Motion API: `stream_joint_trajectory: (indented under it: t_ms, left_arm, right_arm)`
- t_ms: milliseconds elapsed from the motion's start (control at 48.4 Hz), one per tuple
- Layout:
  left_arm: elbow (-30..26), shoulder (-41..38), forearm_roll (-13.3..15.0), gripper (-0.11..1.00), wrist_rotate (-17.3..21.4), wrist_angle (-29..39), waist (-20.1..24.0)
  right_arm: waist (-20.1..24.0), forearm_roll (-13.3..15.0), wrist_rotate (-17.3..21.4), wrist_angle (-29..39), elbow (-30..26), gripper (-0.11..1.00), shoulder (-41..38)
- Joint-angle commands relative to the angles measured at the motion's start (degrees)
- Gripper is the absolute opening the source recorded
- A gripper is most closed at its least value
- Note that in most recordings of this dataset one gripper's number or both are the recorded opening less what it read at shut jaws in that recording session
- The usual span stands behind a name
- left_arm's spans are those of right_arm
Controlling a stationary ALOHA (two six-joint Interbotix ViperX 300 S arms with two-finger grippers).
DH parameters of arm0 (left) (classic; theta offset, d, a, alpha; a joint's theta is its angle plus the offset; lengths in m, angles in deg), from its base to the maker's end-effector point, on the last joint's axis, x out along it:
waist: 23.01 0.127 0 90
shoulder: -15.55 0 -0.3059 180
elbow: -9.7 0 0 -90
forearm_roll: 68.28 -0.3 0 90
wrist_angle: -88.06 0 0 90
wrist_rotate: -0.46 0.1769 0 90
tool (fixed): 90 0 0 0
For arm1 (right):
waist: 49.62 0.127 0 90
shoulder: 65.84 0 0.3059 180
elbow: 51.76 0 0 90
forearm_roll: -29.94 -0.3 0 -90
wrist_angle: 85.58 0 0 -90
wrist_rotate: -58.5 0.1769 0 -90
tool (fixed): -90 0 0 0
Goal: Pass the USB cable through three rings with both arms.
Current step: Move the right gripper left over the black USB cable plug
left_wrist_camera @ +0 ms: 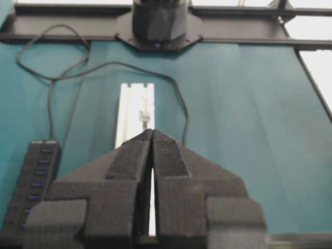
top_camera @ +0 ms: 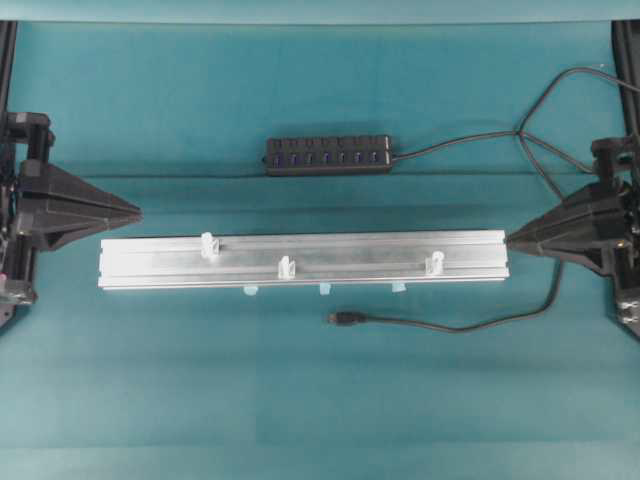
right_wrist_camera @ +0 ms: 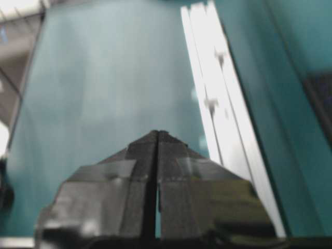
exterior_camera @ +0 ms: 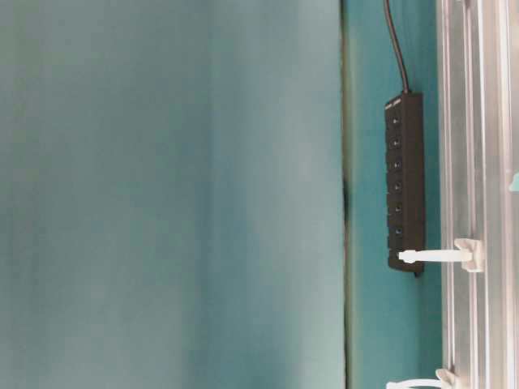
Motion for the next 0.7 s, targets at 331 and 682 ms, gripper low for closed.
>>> stream_joint_trajectory:
  t_ms: [331, 682]
  left_arm:
    - [-3.9, -5.1, -0.2, 0.02, -2.6, 0.4, 0.2]
    - [-6.4, -8.3, -0.4, 0.02, -1.9, 0.5, 0.2]
  right_arm:
    - [3.7, -0.2, 1.1, 10.9, -9.9, -0.1, -16.5]
    - [4.0, 1.0, 0.9, 23.9, -19.0, -0.1, -29.9]
